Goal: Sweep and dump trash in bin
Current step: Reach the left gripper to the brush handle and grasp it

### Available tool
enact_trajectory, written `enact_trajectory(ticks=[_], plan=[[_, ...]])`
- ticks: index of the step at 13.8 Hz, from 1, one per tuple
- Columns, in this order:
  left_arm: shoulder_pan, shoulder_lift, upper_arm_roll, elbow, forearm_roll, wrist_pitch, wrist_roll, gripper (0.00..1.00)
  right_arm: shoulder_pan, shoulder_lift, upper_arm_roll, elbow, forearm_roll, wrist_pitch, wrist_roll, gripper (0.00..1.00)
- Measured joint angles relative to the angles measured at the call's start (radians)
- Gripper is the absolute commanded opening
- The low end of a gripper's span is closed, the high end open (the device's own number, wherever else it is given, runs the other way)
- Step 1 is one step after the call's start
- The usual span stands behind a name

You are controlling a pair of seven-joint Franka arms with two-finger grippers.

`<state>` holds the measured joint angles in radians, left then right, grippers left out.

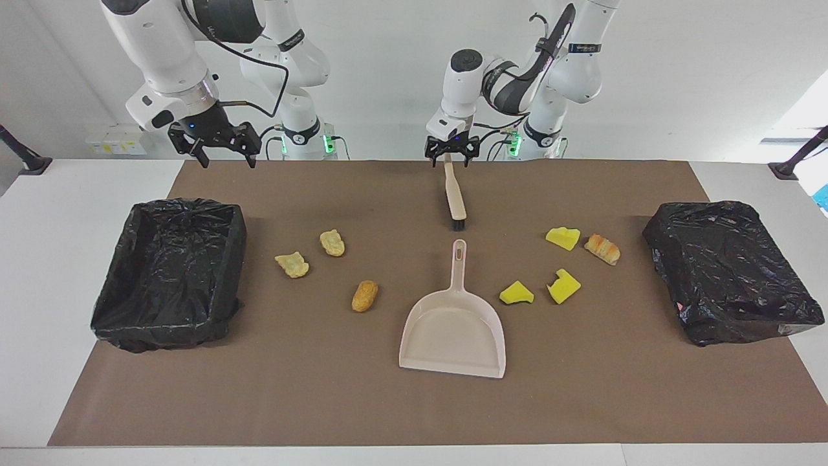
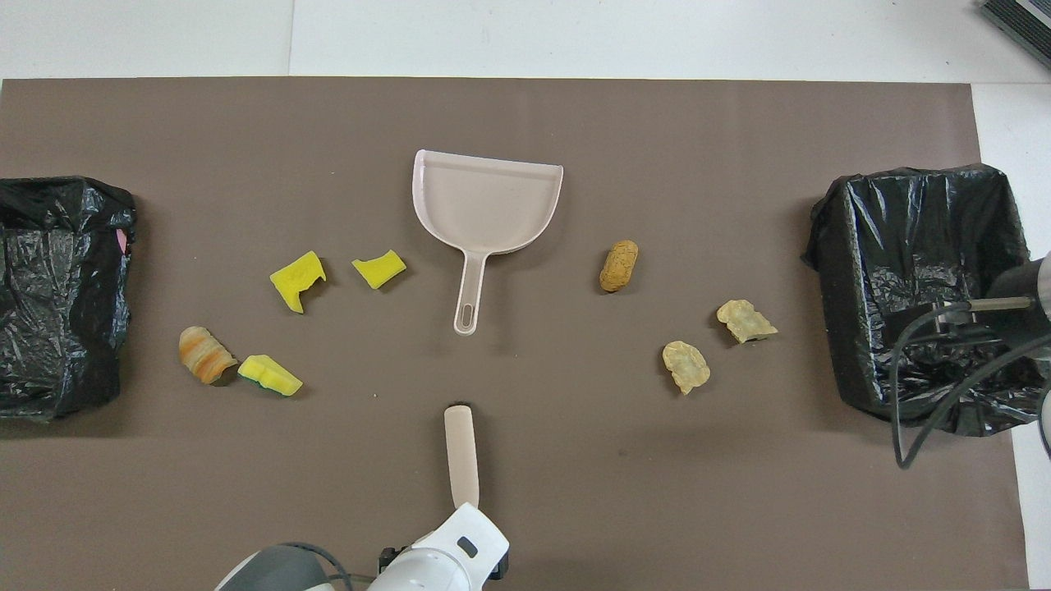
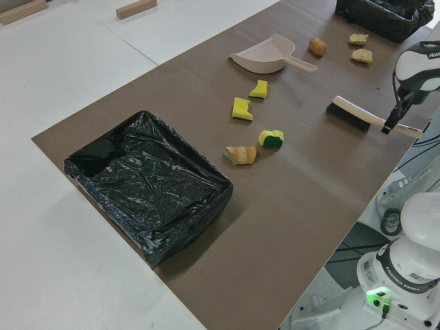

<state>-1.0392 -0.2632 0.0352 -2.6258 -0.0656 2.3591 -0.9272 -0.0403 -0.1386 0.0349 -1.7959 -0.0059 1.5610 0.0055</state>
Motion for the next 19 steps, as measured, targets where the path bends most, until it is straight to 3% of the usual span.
enact_trajectory(ticks=[2, 7, 8, 10, 11, 15, 19], plan=[[0.0, 0.008, 0.003, 0.0, 0.0, -0.001, 0.0, 0.43, 0.001, -0.009, 0.0, -0.013, 0.0, 0.001, 0.0, 1.0], [0.0, 0.014, 0.015, 0.008, 0.0, -0.004, -0.001, 0.41, 0.006, -0.016, 0.0, -0.024, 0.0, 0.002, 0.0, 1.0], [0.0, 0.015, 0.016, 0.008, 0.0, -0.005, -0.001, 0.35, 0.007, -0.017, 0.0, -0.024, 0.0, 0.002, 0.0, 1.0], [0.0, 0.017, 0.017, 0.01, 0.0, -0.008, -0.001, 0.07, 0.007, -0.018, 0.0, -0.025, 0.0, 0.002, 0.0, 1.0], [0.0, 0.018, 0.018, 0.014, 0.0, -0.015, -0.001, 0.0, 0.007, -0.019, 0.002, -0.026, 0.0, 0.006, 0.0, 1.0], [0.041, 0.026, 0.025, 0.077, 0.005, -0.079, 0.0, 0.0, 0.026, -0.018, 0.03, -0.042, 0.007, 0.07, 0.012, 1.0], [0.184, 0.019, 0.035, 0.212, 0.027, -0.258, 0.052, 0.0, 0.12, 0.003, 0.05, -0.063, 0.008, 0.196, 0.14, 1.0]])
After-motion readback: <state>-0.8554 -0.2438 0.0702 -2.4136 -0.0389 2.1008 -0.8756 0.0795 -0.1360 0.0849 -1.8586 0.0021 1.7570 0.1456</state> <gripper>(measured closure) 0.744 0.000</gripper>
